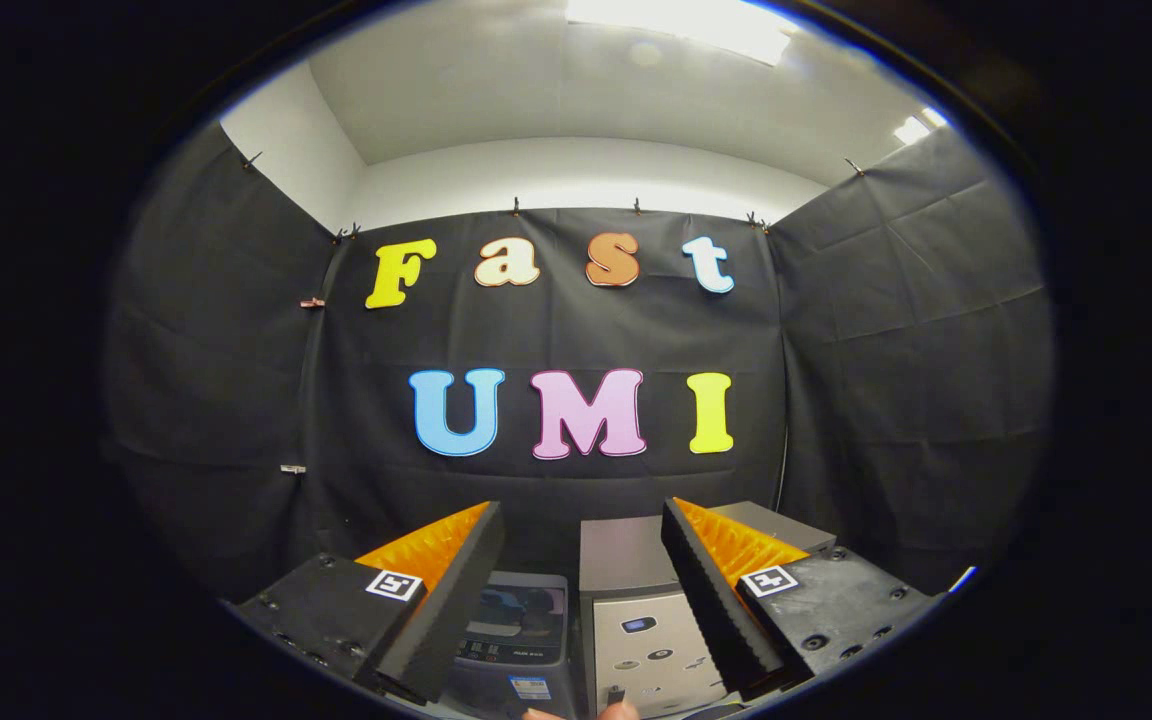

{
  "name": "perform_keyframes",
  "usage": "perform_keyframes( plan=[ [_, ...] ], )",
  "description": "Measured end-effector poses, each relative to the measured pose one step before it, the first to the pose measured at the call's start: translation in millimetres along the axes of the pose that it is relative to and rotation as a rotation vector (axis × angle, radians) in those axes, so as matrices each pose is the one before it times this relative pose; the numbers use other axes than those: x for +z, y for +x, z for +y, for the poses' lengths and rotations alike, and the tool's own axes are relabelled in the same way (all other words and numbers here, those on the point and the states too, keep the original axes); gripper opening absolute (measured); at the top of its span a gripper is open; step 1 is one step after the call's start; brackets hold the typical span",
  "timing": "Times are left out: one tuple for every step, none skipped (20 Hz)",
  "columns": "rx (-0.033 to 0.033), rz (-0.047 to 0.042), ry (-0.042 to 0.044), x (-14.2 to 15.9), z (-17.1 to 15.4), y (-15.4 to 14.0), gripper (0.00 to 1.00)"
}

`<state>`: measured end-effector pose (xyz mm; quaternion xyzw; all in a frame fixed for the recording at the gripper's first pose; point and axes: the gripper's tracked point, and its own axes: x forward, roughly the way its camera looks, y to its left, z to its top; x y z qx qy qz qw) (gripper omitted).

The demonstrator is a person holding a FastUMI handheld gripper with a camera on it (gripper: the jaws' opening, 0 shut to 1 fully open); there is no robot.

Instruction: Put the clothes into the washing machine and then close the washing machine lid.

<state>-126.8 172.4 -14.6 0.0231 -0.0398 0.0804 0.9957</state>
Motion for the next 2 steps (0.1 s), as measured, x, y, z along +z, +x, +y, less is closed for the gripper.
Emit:
perform_keyframes(
  plan=[
    [0.00127,-0.00136,0.00053,0.21,0.35,0.03,1.00],
    [-0.00129,0.00101,0.00048,-0.04,-0.31,-0.21,1.00]
  ],
)
